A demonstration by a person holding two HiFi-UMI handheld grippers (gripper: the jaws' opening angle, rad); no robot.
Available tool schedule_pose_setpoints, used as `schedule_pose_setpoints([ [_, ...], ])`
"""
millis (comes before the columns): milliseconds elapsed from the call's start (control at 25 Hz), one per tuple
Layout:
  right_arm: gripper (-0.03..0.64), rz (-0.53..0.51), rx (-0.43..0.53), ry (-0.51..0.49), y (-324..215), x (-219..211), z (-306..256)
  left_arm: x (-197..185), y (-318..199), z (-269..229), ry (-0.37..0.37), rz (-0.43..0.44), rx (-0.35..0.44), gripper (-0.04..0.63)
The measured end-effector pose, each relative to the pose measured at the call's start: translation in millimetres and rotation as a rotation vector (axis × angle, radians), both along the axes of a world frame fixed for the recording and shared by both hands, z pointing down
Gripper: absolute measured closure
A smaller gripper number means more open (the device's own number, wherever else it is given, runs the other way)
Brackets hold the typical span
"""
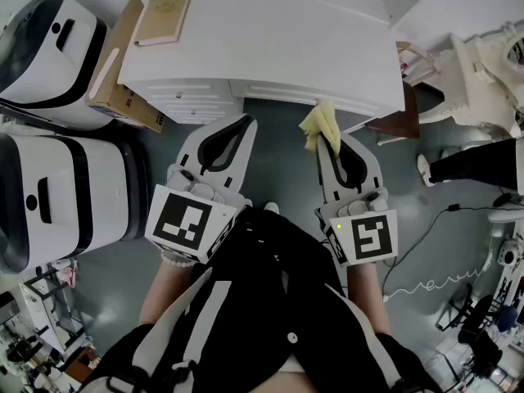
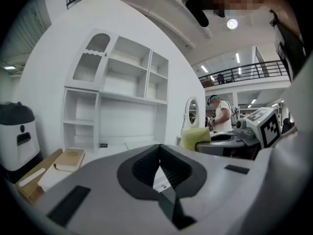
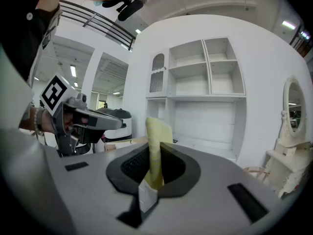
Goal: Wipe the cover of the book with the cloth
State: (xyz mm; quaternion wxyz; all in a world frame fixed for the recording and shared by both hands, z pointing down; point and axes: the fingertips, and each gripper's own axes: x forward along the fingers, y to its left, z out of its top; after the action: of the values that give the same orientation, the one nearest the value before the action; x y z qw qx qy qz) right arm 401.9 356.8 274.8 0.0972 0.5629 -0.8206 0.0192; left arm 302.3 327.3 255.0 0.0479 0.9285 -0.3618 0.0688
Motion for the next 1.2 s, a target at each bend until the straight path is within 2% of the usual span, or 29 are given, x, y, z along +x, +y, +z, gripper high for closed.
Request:
schedule_pose_setpoints([
  [680, 0.58, -0.016, 0.011, -0.036, 1.4, 16.3, -0.8, 15.4, 3.6, 0.6, -0.006, -0.023, 0.003, 0.594],
  [960, 0.58, -0.074, 0.016, -0.068, 0.5, 18.3, -3.1, 7.5, 11.4, -4.8, -0.015, -0.103, 0.014, 0.594],
  [1200, 0.58, -0.166, 0.006, -0.09, 2.0, 4.5, 0.7, -16.2, 26.1, -4.0, -0.013, -0.219, 0.0, 0.594],
])
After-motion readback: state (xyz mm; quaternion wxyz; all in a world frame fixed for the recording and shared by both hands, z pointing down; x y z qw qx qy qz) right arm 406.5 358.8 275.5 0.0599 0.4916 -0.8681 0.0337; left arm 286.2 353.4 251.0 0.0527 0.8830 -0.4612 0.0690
